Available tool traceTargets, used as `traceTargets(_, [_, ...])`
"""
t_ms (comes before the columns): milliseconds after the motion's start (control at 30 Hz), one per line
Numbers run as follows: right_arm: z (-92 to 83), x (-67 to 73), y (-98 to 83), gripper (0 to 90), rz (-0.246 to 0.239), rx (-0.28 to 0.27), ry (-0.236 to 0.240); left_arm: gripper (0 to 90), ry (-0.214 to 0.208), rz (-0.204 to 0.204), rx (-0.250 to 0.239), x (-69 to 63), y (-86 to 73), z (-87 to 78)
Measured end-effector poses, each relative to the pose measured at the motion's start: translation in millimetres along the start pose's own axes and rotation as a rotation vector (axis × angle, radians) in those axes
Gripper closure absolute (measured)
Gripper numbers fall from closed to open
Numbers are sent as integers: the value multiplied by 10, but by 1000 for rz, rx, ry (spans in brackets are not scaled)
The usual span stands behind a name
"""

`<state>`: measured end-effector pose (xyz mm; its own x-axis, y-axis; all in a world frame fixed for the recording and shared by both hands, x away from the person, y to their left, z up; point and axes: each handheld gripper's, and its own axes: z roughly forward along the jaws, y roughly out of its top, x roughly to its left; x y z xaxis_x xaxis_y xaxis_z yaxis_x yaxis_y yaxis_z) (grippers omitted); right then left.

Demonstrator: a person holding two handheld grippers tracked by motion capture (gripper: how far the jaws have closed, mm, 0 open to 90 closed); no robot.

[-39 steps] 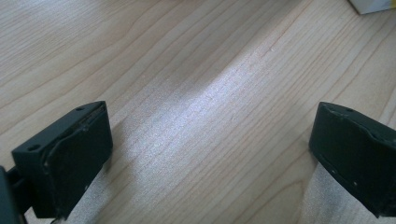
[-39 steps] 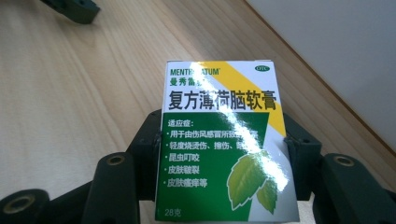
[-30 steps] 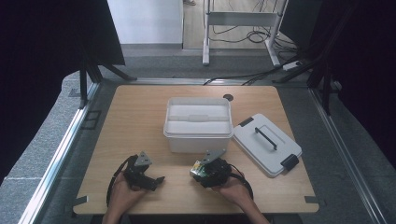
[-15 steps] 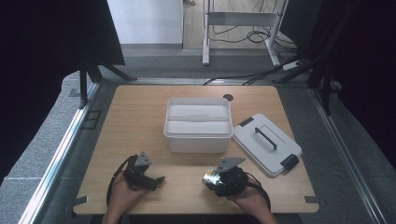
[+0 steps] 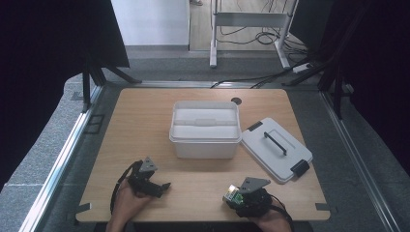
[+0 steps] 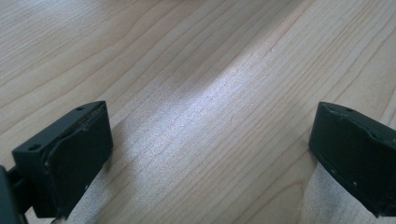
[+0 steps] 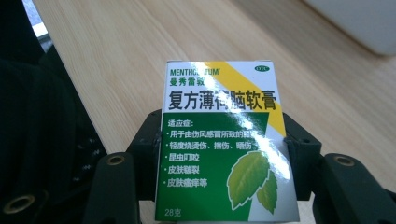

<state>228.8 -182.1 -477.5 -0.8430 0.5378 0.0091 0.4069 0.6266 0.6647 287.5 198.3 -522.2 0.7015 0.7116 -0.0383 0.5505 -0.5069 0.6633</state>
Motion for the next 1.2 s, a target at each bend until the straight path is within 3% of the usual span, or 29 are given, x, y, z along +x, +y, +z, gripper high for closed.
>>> traceTargets(267, [96, 22, -121, 438, -23, 16, -7, 0, 1, -1, -1, -1, 0, 1])
traceTargets(367, [116, 24, -133, 397, -29, 18, 4, 0, 1, -1, -1, -1, 0, 1])
traceTargets(433, [106, 7, -129, 342, -8, 5, 21, 0, 2, -2, -1, -2, 0, 1])
traceTargets(833, [-91, -177, 12, 145, 67, -64, 18, 0, -4, -1, 0, -1, -1, -1])
traceTargets(1200, [-130, -387, 125, 120, 97, -98, -13, 0, -53, 25, 16, 35, 55, -12])
